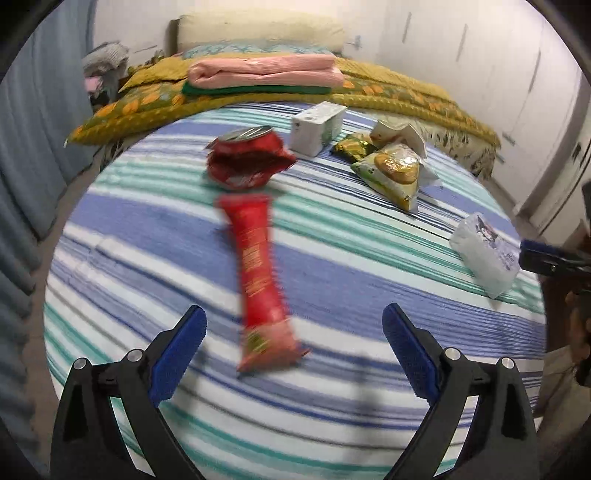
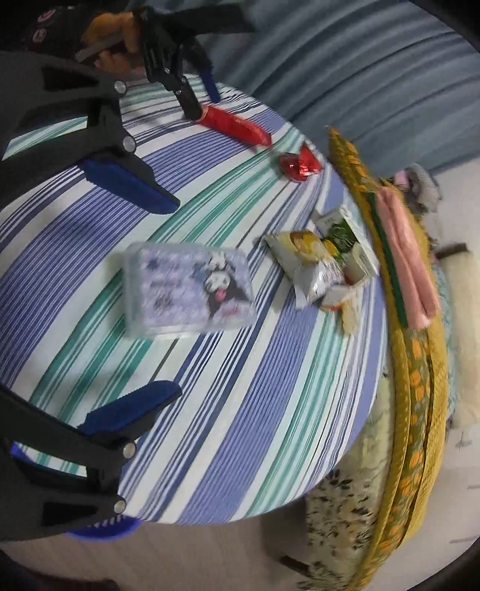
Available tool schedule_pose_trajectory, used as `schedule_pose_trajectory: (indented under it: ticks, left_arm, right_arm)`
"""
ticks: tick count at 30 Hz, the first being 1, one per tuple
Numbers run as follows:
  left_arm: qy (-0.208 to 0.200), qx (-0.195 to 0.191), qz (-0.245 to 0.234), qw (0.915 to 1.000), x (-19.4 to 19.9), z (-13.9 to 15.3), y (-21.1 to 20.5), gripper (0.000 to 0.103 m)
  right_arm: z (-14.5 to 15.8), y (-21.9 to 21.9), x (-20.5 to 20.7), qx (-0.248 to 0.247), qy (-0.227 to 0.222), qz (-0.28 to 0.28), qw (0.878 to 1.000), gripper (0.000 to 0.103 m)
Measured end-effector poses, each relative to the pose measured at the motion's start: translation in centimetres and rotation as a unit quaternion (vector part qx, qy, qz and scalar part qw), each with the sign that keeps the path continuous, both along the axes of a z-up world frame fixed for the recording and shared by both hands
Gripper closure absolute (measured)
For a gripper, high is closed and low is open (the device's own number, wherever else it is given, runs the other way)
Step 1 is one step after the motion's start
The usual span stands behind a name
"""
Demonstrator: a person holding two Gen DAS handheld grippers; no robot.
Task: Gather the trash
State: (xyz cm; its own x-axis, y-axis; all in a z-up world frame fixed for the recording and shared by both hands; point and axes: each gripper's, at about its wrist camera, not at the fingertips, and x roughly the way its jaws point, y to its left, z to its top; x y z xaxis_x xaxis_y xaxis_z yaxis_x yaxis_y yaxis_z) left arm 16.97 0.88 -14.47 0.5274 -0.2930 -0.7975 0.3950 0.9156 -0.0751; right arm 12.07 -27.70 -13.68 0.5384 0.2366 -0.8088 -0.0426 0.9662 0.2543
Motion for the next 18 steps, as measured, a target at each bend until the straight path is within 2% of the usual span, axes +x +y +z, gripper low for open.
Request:
schedule_pose_trajectory:
  ticks: [4,6,8,10,11,12,14,15,16,18]
  left_arm:
    - [0.013,0.031,0.025,0.9991,2.0,-0.7,-0.8,0.008]
    - [0.025,0.028,0.040,0.9985,2.8,-1.0,0.1,0.008]
    - [0.034,0.032,0.054,0.9975,3.2,-1.2,0.9,0.013]
    - [0.046,0.021,0.061,0.9968,3.5,-1.4,1.9,0.022]
    - [0.049,0.014,0.061,0.9969,3.5,-1.4,2.1,0.024]
    - [0.049,0.009,0.058,0.9970,3.5,-1.4,2.2,0.029]
    - [0.046,0.018,0.051,0.9975,3.5,-1.4,1.9,0.044]
    - [0.044,0.021,0.047,0.9977,3.6,-1.3,1.6,0.054]
    - [0.042,0.016,0.042,0.9981,3.6,-1.2,1.4,0.070]
    - [0.042,0.013,0.039,0.9983,3.5,-1.0,1.1,0.080]
  right_arm:
    - [-0.7,2.3,2.2,-0.056,0.037,0.020,0.998,0.014]
    - [-1.0,3.3,3.1,-0.090,0.049,0.026,0.994,0.014]
    - [-1.2,3.8,3.4,-0.112,0.053,0.026,0.992,0.014]
    - [-1.3,4.2,3.5,-0.124,0.057,0.029,0.990,0.027]
    - [-1.3,4.2,3.5,-0.129,0.058,0.028,0.990,0.037]
    - [-1.2,4.2,3.5,-0.130,0.058,0.026,0.989,0.041]
    - [-1.0,3.8,3.2,-0.115,0.055,0.025,0.992,0.041]
    - [-0.9,3.8,3.1,-0.112,0.053,0.024,0.992,0.041]
    - [-0.7,3.7,2.8,-0.111,0.050,0.023,0.992,0.041]
    - [-0.3,3.3,2.3,-0.105,0.042,0.021,0.993,0.041]
